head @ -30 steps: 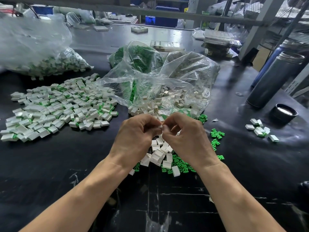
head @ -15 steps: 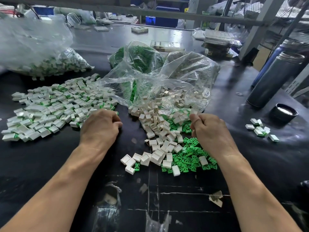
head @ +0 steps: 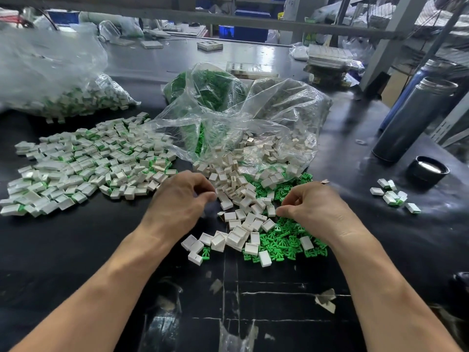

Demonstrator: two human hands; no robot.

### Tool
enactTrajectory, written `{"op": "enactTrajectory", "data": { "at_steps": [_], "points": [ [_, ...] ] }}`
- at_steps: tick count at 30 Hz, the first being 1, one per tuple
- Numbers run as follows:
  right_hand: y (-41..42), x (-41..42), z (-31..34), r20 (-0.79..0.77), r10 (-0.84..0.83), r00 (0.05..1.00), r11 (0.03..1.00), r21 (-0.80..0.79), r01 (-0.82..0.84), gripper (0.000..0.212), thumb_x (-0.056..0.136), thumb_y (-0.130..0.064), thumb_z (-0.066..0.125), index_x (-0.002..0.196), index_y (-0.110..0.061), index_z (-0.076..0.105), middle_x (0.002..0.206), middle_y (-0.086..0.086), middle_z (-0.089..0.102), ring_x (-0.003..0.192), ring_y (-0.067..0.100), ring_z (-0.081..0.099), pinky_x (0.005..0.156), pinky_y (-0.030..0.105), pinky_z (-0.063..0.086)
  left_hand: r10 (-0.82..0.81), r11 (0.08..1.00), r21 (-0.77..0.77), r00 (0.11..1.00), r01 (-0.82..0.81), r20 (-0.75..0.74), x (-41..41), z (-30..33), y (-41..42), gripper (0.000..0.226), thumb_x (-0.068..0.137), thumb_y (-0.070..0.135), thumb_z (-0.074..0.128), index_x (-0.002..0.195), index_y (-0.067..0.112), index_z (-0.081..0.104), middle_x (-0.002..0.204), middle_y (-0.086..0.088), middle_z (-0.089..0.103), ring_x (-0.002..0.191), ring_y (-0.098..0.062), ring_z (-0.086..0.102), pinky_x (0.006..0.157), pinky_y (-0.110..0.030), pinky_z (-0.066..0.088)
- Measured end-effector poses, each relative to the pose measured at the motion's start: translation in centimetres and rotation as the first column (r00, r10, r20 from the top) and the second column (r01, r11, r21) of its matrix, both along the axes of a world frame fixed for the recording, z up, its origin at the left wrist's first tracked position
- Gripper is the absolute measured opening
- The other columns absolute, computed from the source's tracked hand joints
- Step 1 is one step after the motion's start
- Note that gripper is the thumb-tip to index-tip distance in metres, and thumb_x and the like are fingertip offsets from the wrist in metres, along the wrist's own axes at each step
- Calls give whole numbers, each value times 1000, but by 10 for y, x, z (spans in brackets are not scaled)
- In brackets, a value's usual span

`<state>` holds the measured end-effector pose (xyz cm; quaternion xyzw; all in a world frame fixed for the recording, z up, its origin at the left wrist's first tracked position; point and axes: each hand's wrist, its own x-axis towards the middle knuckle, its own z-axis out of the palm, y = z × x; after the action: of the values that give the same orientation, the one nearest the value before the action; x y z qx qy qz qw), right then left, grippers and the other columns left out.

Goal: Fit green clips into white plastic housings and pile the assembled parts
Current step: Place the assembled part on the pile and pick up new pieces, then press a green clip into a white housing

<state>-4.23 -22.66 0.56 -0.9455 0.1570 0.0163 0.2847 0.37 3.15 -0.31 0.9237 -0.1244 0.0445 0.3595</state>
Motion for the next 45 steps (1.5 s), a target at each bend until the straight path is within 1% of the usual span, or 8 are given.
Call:
{"op": "enactTrajectory", "data": {
  "at_steps": [9,16,28,34,37,40,42,45],
  "points": [
    [8,-1,2,-2,40,999,998,-58,-40,16,85,-41,80,76,-30,72,81,-13,69,82,10,65,82,38,60,-159,987,-12,979,159,-128,-10,-2,-10,10,83,44,80,84,41,71,92,32,59,81,16,52,71,-19,42],
    [9,-2,1,30,27,999,1000,-1,-27,15,84,-34,84,77,-27,71,81,-11,68,79,9,64,80,37,59,-190,979,29,957,201,-218,-10,3,-12,11,82,38,83,88,44,76,93,21,62,88,3,59,87,-26,51],
    [12,-4,4,9,53,999,998,-46,-52,15,88,-36,80,77,-31,71,82,-14,67,83,7,62,85,40,59,-199,977,29,950,212,-239,-10,2,-10,22,83,34,84,87,46,66,83,24,68,69,6,62,57,-10,43],
    [14,-5,6,16,64,998,997,-45,-64,15,88,-35,78,78,-30,68,83,-13,67,83,7,62,85,41,58,-169,986,-41,964,164,-205,-11,3,-10,15,90,31,78,98,41,70,86,25,68,79,6,63,73,-17,50],
    [14,-5,5,42,61,997,998,-33,-59,14,87,-34,78,79,-29,68,82,-12,68,81,8,64,81,40,58,-186,968,-205,959,142,-214,-13,9,-11,13,90,22,77,96,34,75,91,21,73,85,-1,69,80,-21,58],
    [14,-3,3,128,31,991,997,71,-40,13,87,-30,79,79,-28,68,74,-10,71,70,0,63,65,27,52,-225,908,-404,943,112,-244,-16,15,-13,16,89,8,76,94,24,77,91,8,77,86,-18,74,81,-37,62],
    [16,-3,3,236,-13,972,973,228,-42,10,89,-28,79,84,-27,70,74,-11,73,67,-4,64,62,17,48,-236,878,-468,941,100,-242,-17,16,-13,15,87,6,77,94,19,77,92,3,78,88,-25,74,81,-46,63],
    [24,-3,5,345,-98,934,846,523,-105,10,89,-21,82,92,-26,74,80,-7,76,70,10,71,70,30,57,-250,836,-542,941,92,-226,-15,15,-12,14,83,10,79,95,17,76,93,0,78,84,-22,75,77,-39,63]
  ]
}}
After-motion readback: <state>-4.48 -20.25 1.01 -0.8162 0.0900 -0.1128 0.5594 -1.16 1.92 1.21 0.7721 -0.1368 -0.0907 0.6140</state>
